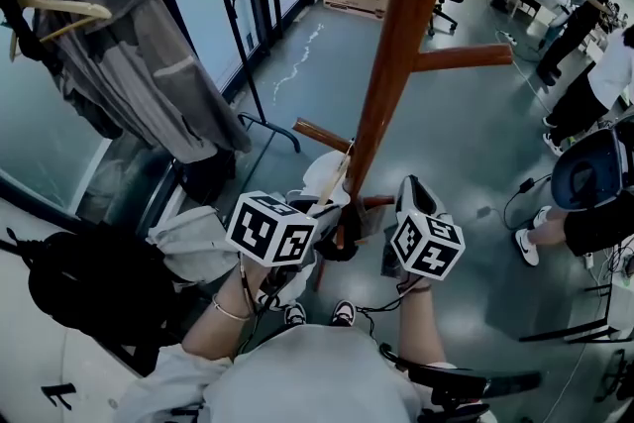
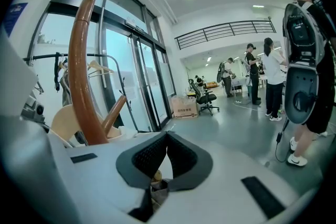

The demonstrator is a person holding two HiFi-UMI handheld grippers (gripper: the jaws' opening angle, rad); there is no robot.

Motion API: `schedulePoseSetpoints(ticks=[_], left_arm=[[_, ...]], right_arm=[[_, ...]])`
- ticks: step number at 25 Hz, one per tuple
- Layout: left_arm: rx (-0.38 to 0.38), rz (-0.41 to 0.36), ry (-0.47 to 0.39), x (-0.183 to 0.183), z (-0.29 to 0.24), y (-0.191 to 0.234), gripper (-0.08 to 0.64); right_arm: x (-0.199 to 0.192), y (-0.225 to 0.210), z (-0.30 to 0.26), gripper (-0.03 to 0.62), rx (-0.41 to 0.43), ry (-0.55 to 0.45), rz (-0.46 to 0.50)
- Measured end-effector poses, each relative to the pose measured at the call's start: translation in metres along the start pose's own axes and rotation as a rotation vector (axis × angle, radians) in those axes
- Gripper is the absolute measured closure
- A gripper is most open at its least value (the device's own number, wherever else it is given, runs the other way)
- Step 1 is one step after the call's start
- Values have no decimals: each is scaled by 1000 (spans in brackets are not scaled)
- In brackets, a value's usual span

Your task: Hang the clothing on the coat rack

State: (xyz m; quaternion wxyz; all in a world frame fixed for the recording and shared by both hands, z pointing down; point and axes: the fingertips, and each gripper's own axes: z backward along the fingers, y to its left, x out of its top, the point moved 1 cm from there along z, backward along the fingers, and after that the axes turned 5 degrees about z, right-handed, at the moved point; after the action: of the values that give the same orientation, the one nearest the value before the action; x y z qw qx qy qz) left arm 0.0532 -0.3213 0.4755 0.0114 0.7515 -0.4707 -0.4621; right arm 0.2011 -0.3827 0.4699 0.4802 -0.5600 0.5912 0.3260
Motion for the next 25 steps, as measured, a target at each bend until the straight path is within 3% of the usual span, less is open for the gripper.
schedulePoseSetpoints(ticks=[7, 16, 25], left_arm=[[-9, -26, 24, -2, -6, -5, 489], [-23, -17, 11, -1, -15, -18, 427], [28, 51, -92, 5, -6, -14, 370]], right_arm=[[-1, 0, -3, 569, 12, 6, 3], [-2, -6, -4, 569, 33, 13, 5], [-2, 3, -14, 569, 100, 20, 18]])
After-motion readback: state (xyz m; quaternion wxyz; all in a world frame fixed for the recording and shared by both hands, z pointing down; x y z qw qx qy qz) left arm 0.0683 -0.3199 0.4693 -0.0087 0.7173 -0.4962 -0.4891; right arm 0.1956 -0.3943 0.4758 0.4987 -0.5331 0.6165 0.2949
